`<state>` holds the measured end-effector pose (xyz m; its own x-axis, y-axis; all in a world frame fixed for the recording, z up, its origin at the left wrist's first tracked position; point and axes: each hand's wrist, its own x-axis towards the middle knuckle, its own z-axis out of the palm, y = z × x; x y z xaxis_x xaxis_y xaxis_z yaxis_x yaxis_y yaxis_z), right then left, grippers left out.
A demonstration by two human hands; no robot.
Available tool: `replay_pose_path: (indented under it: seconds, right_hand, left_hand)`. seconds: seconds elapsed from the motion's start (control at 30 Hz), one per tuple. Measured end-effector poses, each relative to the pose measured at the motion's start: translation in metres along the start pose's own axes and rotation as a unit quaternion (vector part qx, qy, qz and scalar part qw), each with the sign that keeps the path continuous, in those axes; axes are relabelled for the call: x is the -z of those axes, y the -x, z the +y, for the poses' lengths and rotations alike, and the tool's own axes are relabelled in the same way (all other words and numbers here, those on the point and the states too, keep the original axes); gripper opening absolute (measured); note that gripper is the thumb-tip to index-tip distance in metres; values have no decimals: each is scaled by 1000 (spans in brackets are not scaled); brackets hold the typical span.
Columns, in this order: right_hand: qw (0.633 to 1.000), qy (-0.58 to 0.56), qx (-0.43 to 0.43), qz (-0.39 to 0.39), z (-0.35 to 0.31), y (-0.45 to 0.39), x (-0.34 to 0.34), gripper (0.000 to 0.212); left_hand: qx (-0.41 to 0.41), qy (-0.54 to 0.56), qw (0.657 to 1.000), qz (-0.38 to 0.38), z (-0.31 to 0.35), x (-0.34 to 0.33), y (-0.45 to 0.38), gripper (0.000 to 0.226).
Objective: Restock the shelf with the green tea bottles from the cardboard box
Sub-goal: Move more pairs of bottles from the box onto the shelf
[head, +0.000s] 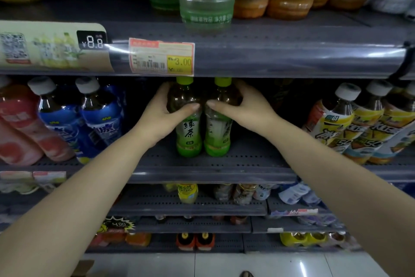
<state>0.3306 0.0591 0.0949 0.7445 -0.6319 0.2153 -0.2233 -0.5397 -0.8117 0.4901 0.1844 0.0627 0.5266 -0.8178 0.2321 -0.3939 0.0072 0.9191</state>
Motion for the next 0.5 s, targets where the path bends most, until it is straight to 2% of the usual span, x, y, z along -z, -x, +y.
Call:
replay_pose_path:
  seconds: [0.1, 0.17, 0.3, 0.4, 0.43, 0.5]
  right_hand:
    - [995, 16, 3, 101, 3, 0, -20, 68]
    - [993, 27, -1, 118, 6, -2, -28, 80]
    - [999, -47, -21, 11, 16, 7, -20, 86]
    - [999, 9, -19, -33, 38, 21, -20, 99]
    - [999, 15, -43, -25, 45, 23, -24, 95]
    - [995, 15, -98, 4, 54, 25, -36, 75]
  left_hand:
    - [9, 2, 999, -37, 0, 13, -5, 80]
    - [18, 0, 998, -63, 1, 20, -6, 83]
    - [38, -39, 997, -60, -6, 14, 4, 76]
    - [71, -40, 996, -48, -25, 6, 19, 87]
    - [79, -40, 995, -37, -32, 4, 21, 88]
    - [98, -64, 993, -11, -43, -2, 24, 82]
